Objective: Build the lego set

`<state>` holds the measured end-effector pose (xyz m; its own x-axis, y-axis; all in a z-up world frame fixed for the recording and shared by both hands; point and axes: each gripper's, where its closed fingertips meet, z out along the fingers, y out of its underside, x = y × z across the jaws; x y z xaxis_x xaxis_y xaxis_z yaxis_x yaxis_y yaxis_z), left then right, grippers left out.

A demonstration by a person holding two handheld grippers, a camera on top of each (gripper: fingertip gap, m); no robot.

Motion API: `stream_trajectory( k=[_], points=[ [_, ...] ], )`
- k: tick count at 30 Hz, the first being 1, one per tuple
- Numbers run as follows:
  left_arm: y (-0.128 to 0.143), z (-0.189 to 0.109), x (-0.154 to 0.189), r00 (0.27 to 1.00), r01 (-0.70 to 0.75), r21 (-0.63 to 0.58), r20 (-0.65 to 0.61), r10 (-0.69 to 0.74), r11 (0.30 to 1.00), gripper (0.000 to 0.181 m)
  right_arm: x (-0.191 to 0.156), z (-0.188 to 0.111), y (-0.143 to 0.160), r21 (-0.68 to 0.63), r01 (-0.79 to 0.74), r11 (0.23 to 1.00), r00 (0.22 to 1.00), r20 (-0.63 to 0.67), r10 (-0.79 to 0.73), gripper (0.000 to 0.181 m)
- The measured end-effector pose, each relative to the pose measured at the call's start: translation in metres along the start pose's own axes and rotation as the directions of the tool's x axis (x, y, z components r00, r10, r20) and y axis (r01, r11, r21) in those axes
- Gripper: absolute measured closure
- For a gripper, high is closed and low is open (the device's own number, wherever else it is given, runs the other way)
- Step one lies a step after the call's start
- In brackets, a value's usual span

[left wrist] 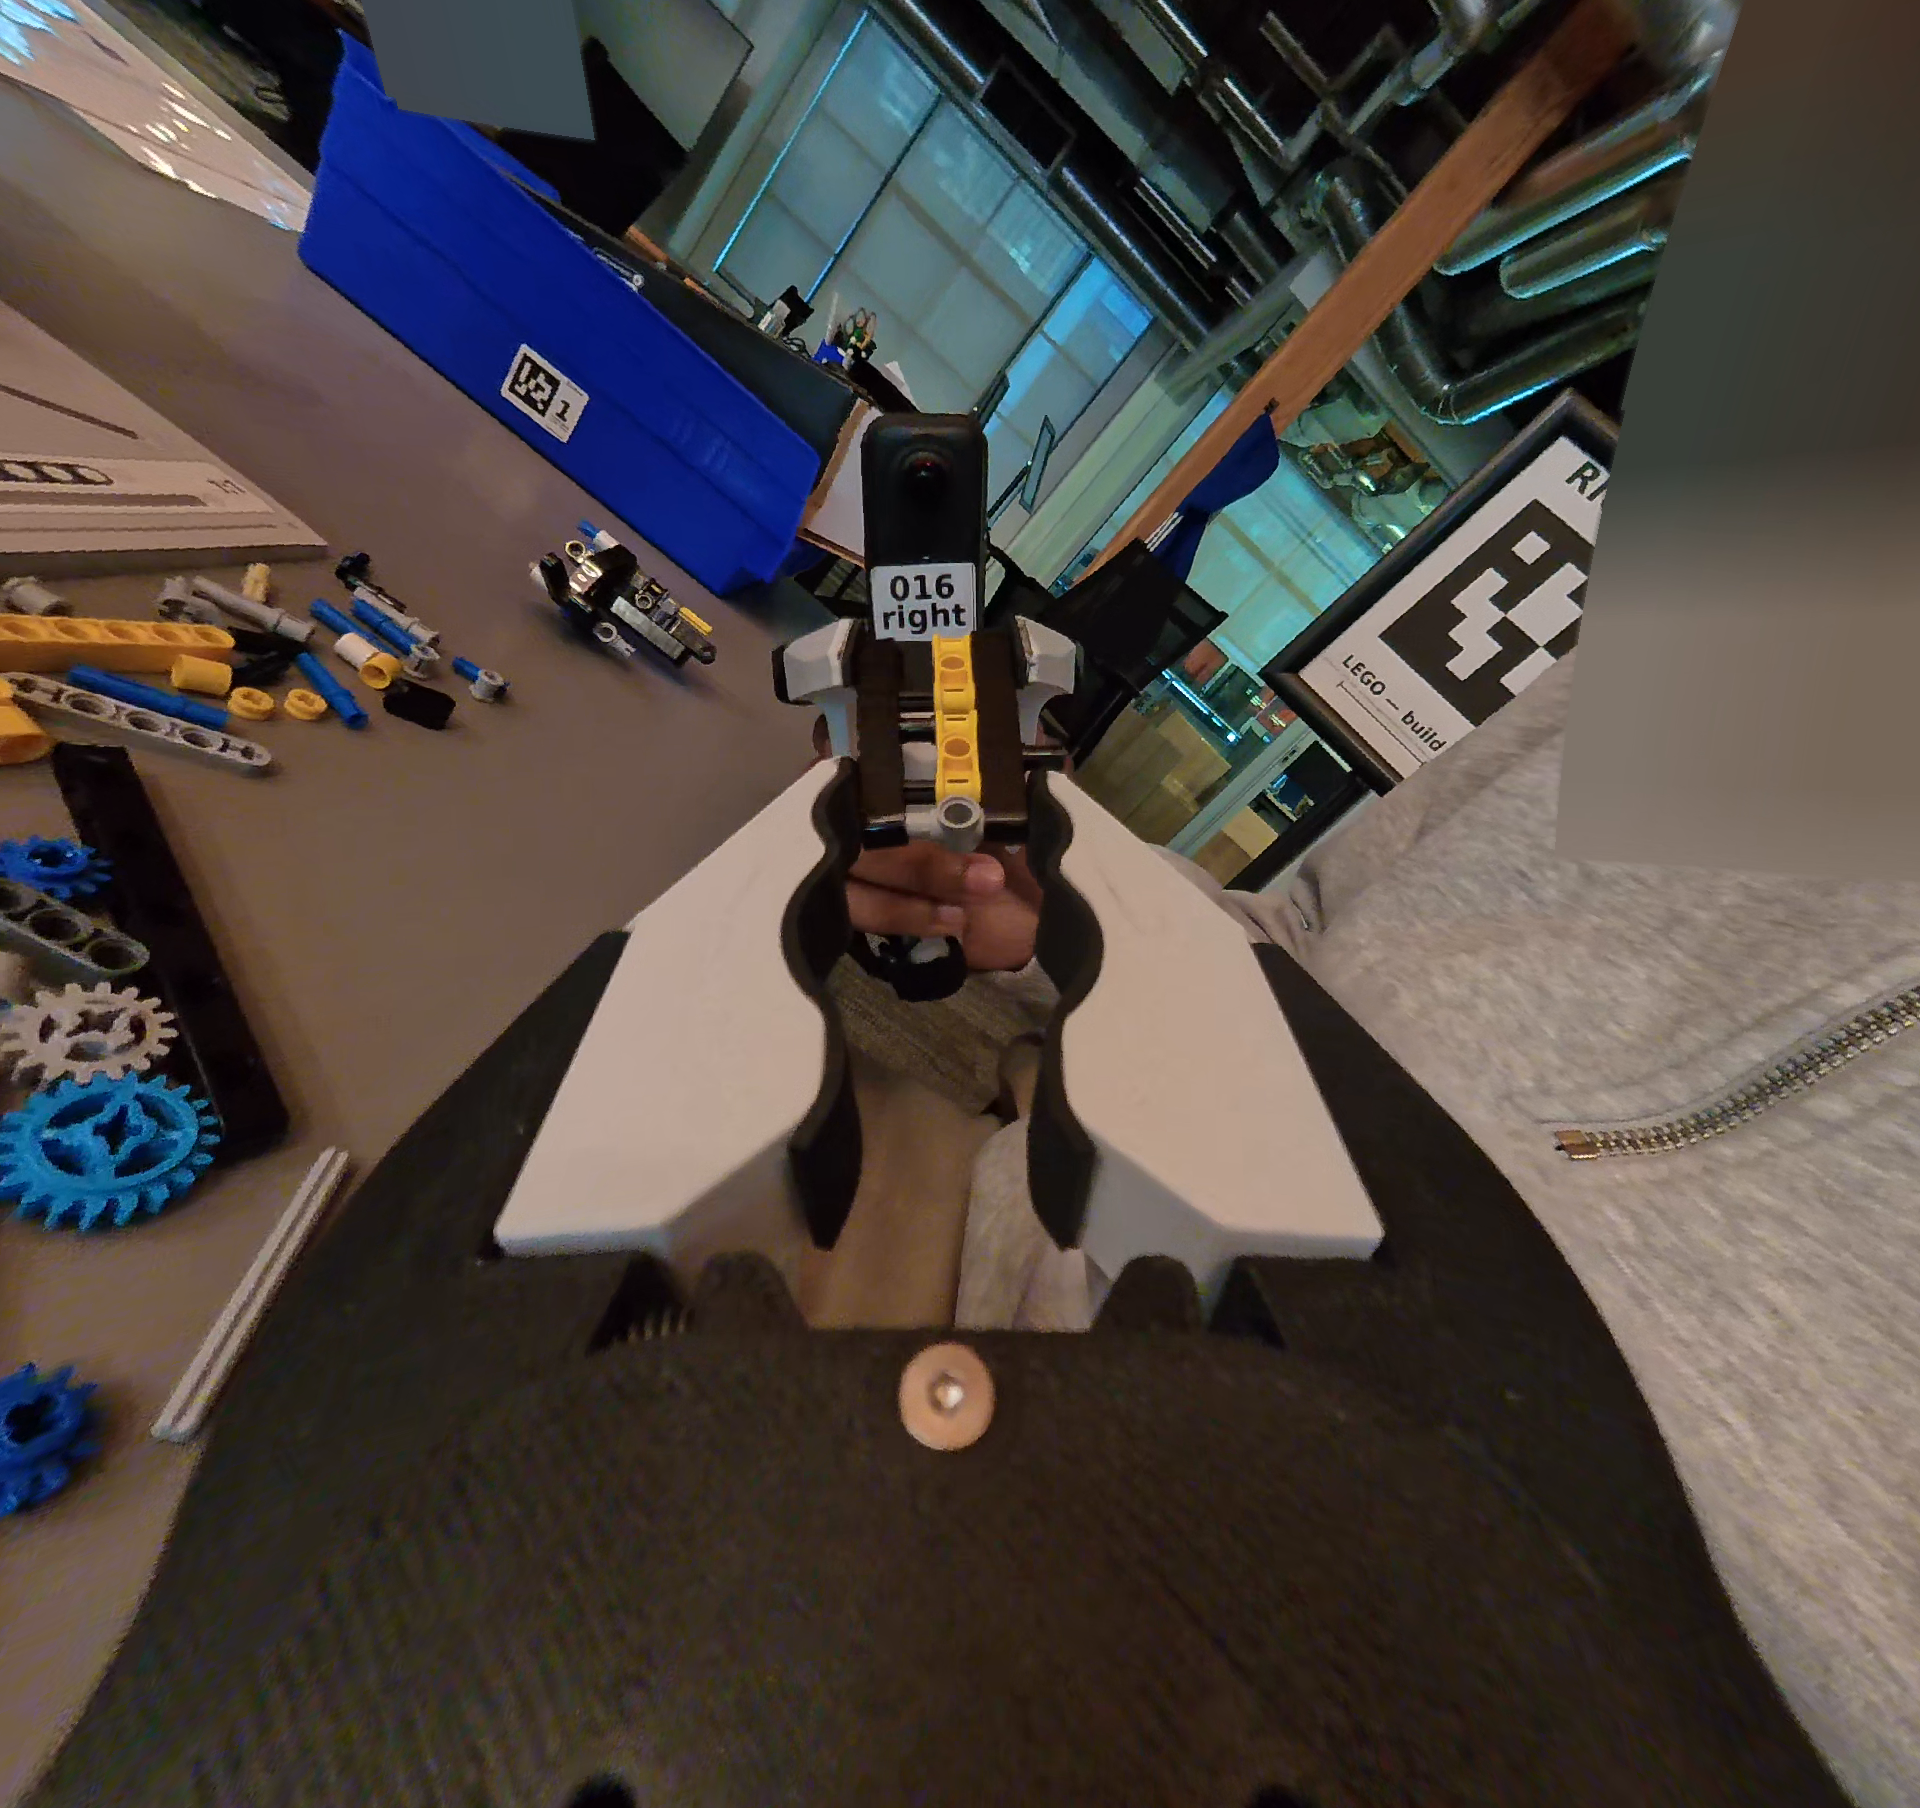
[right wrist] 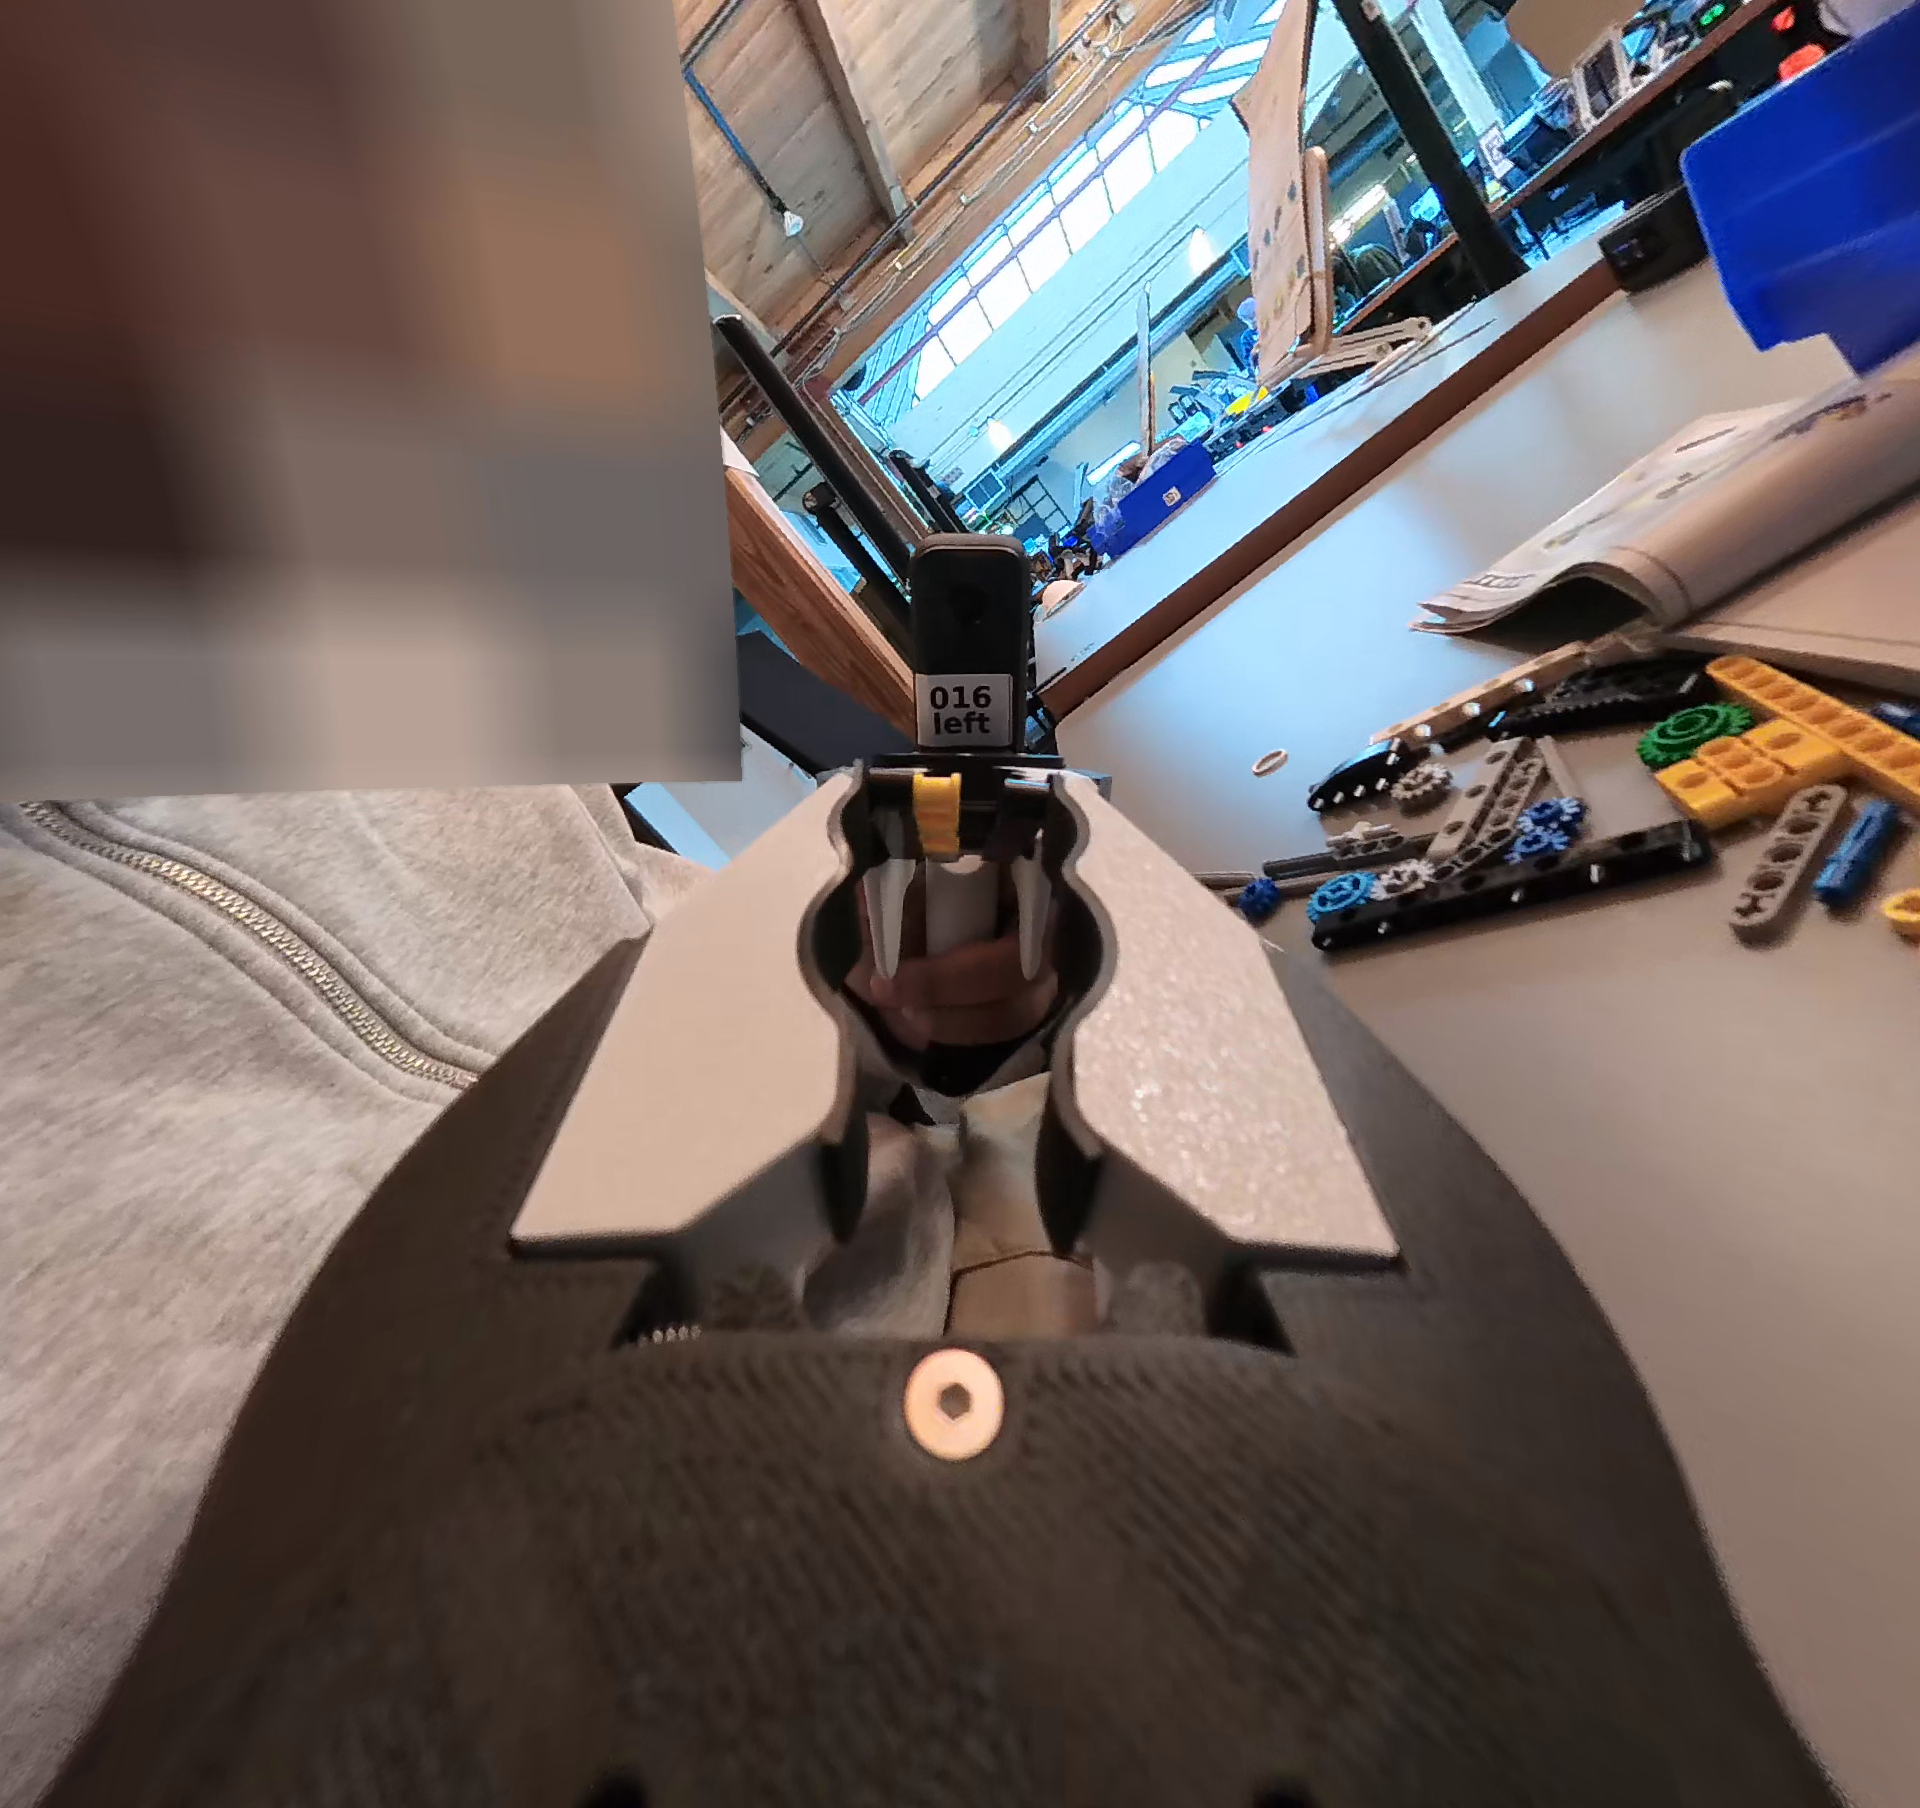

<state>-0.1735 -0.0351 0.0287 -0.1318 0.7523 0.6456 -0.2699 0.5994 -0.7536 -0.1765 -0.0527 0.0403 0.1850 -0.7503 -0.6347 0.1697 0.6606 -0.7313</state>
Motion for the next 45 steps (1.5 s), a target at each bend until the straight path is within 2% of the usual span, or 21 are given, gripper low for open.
stream_trajectory(
  k=[17, 24, 26, 34, 45],
  points=[
    [-0.003, -0.001, -0.001, 1.0, 0.0, 0.019, -0.01, 0.0, 1.0, 0.151, 0.003, 0.003, -0.005, 0.035, -0.046, 0.998, 0.999, 0.003, 0.046, 0.15],
    [-0.004, -0.001, 0.004, 0.995, -0.097, 0.017, -0.007, 0.097, 0.995, 0.151, -0.001, 0.007, -0.005, 0.038, -0.083, 0.996, 0.994, 0.072, 0.08, 0.149],
    [-0.004, -0.001, 0.006, 0.992, -0.122, 0.008, -0.007, 0.122, 0.992, 0.151, -0.001, 0.008, -0.005, 0.026, -0.059, 0.998, 0.996, 0.066, 0.057, 0.147],
    [-0.002, 0.0, 0.012, 0.99, -0.134, -0.004, -0.033, 0.134, 0.991, 0.151, -0.006, 0.006, -0.009, -0.014, 0.187, 0.982, 0.982, -0.01, -0.187, 0.145],
    [-0.001, -0.002, 0.017, 0.987, -0.15, -0.005, -0.061, 0.15, 0.989, 0.151, -0.014, 0.007, -0.006, -0.027, 0.17, 0.985, 0.985, 0.037, -0.169, 0.15]
  ],
)
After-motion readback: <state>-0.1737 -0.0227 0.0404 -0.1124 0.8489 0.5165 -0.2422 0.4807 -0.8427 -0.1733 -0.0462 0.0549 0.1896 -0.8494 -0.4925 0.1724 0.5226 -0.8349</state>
